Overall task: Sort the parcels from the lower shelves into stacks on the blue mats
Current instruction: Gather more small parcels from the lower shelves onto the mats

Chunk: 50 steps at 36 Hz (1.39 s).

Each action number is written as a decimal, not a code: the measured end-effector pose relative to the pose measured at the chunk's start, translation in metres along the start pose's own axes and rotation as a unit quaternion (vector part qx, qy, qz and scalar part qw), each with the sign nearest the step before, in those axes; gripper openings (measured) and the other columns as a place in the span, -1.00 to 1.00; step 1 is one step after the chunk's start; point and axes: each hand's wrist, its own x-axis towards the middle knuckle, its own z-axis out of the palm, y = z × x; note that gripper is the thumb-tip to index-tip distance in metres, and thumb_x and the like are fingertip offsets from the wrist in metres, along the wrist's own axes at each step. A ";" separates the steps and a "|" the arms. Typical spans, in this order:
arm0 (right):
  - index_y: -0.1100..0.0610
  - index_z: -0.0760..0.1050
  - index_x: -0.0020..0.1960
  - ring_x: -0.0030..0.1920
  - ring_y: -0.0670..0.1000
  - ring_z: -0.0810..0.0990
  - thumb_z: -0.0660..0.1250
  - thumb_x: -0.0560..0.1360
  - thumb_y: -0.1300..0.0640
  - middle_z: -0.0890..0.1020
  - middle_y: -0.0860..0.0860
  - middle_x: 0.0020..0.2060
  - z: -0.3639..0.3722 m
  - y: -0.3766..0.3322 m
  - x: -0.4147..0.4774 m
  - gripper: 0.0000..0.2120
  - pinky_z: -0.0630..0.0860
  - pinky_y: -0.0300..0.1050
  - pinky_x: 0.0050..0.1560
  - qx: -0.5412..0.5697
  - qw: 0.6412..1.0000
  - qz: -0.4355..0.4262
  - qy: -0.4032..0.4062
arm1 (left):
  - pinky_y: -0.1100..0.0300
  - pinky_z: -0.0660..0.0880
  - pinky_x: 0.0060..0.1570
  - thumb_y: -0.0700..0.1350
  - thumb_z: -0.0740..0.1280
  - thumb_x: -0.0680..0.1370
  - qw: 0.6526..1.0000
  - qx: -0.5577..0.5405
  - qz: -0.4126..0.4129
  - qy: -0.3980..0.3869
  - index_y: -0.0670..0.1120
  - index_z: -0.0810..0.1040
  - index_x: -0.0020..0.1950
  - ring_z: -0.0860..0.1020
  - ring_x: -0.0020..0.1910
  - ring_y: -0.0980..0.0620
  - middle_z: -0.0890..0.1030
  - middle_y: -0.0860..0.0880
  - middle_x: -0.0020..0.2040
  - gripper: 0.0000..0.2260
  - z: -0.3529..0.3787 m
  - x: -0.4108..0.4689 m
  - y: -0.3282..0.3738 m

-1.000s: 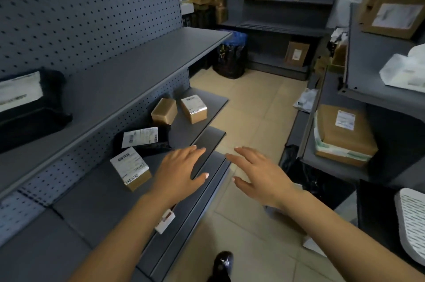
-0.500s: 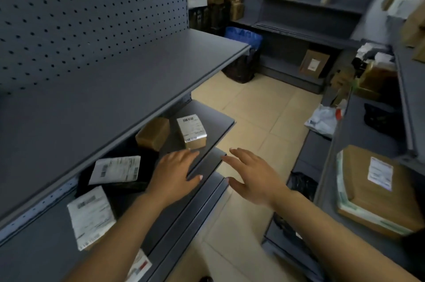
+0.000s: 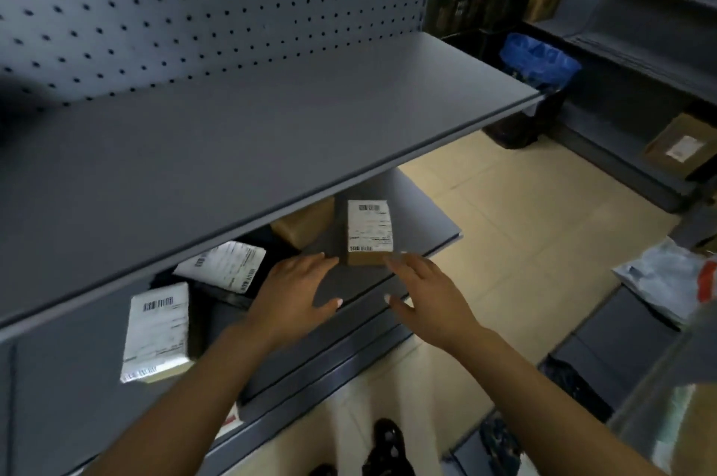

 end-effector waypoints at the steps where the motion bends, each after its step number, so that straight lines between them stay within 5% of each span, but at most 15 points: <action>1: 0.14 0.41 0.38 0.26 0.23 0.48 0.37 0.46 0.01 0.51 0.16 0.28 0.003 0.006 0.006 -0.47 0.47 0.10 0.17 0.023 1.000 0.005 -0.002 | -0.01 0.35 0.33 0.36 0.08 0.39 1.000 -0.003 -0.014 0.005 0.00 0.37 0.45 0.41 0.35 -0.12 0.42 -0.09 0.41 -0.27 0.005 0.000 0.000; 9: 0.11 0.34 0.44 0.31 0.27 0.39 0.20 0.49 -0.11 0.41 0.21 0.35 0.036 0.059 0.053 -0.43 0.44 0.13 0.21 0.000 0.997 -0.018 -0.073 | -0.07 0.36 0.28 0.27 0.22 0.40 0.992 0.005 -0.120 0.027 -0.06 0.46 0.38 0.48 0.27 -0.19 0.50 -0.14 0.33 -0.35 0.031 0.008 0.010; 13: -0.09 0.05 0.54 0.50 0.22 0.04 0.17 0.58 -0.13 0.10 0.11 0.51 0.049 0.066 0.083 -0.41 0.20 0.21 0.41 -0.059 0.988 -0.039 -0.139 | -0.06 0.34 0.31 0.27 0.21 0.41 0.987 0.009 -0.161 0.024 -0.05 0.44 0.40 0.46 0.28 -0.19 0.49 -0.14 0.33 -0.36 0.047 0.011 0.013; 17: -0.22 -0.14 0.53 0.51 0.21 -0.25 0.12 0.58 -0.19 -0.17 0.06 0.55 0.067 0.062 0.113 -0.37 0.03 0.41 0.39 -0.087 0.976 -0.057 -0.190 | -0.01 0.20 0.39 0.35 0.00 0.36 0.982 0.032 -0.185 0.011 0.02 0.33 0.47 0.34 0.40 -0.13 0.39 -0.07 0.43 -0.25 0.058 0.016 0.014; 21: -0.26 -0.23 0.51 0.48 0.22 -0.37 0.13 0.58 -0.20 -0.31 0.06 0.52 0.089 0.066 0.138 -0.33 -0.03 0.51 0.35 -0.128 0.965 -0.072 -0.217 | 0.03 0.13 0.41 0.26 0.14 0.44 0.978 0.049 -0.201 0.013 0.02 0.27 0.50 0.29 0.43 -0.11 0.33 -0.06 0.47 -0.34 0.062 0.022 0.008; 25: -0.25 -0.11 0.51 0.49 0.22 -0.36 0.20 0.57 -0.11 -0.25 0.07 0.53 0.102 0.080 0.148 -0.35 -0.02 0.54 0.33 -0.106 0.969 -0.081 -0.207 | 0.01 0.08 0.44 0.17 0.29 0.53 0.975 0.063 -0.211 0.013 0.03 0.22 0.52 0.22 0.47 -0.09 0.26 -0.05 0.50 -0.40 0.067 0.035 -0.003; 33: -0.15 0.21 0.44 0.52 0.22 -0.20 0.15 0.58 -0.15 -0.02 0.08 0.54 0.103 0.117 0.145 -0.55 0.30 0.33 0.32 -0.096 0.980 -0.118 -0.129 | 0.00 -0.01 0.47 0.19 0.24 0.56 0.967 0.108 -0.229 0.005 0.01 0.02 0.57 0.03 0.53 -0.08 0.05 -0.05 0.57 -0.32 0.080 0.089 -0.040; 41: -0.17 0.31 0.37 0.53 0.20 -0.12 0.08 0.59 -0.17 0.08 0.05 0.52 0.107 0.127 0.144 -0.64 0.31 0.30 0.28 -0.085 0.987 -0.095 -0.097 | -0.10 -0.17 0.49 0.20 0.26 0.54 0.956 0.151 -0.248 0.027 -0.05 -0.18 0.57 -0.23 0.54 -0.09 -0.18 -0.13 0.58 -0.18 0.091 0.136 -0.070; 50: -0.13 0.41 0.28 0.52 0.21 -0.04 0.12 0.60 -0.08 0.18 0.06 0.49 0.097 0.140 0.138 -0.73 0.32 0.33 0.24 -0.051 0.994 -0.059 -0.073 | -0.13 -0.22 0.48 0.19 0.20 0.55 0.961 0.173 -0.213 0.022 -0.07 -0.13 0.57 -0.26 0.53 -0.10 -0.20 -0.12 0.57 -0.24 0.112 0.132 -0.035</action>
